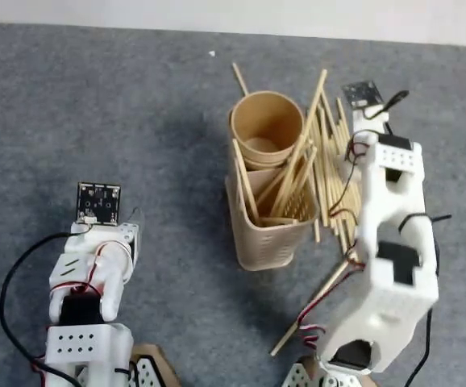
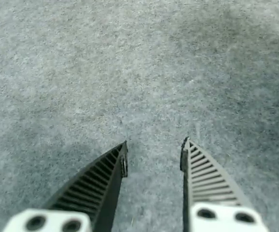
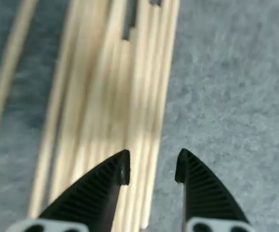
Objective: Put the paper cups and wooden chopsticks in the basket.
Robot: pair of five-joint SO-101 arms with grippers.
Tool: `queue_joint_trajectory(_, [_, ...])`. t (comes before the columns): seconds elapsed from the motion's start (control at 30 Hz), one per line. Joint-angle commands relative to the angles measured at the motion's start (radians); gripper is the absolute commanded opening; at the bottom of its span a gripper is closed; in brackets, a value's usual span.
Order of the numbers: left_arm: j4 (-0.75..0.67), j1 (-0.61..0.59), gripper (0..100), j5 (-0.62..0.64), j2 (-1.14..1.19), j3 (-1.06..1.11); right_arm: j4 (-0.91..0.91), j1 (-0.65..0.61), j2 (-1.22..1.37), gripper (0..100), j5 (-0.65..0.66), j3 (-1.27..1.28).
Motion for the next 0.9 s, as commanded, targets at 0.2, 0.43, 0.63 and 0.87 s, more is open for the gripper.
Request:
queue_joint_trajectory(0.2, [-0.017, 0.015, 20, -0.008, -0.010, -0.007, 0.002, 0.058, 0.196, 17.0, 0.015, -0.174])
queue_joint_trajectory(0.43, [-0.017, 0.016, 20, -0.008, -0.010, -0.005, -0.001, 0.059, 0.262, 13.6, 0.017, -0.176])
queue_joint_trajectory(0.63, [-0.017, 0.016, 20, -0.008, -0.010, -0.005, 0.013, 0.064, 0.274, 0.3, 0.017, -0.176])
queue_joint_trajectory(0.87, [-0.017, 0.016, 20, -0.008, -0.010, -0.005, 0.162, 0.102, 0.140, 0.5, -0.044, -0.282])
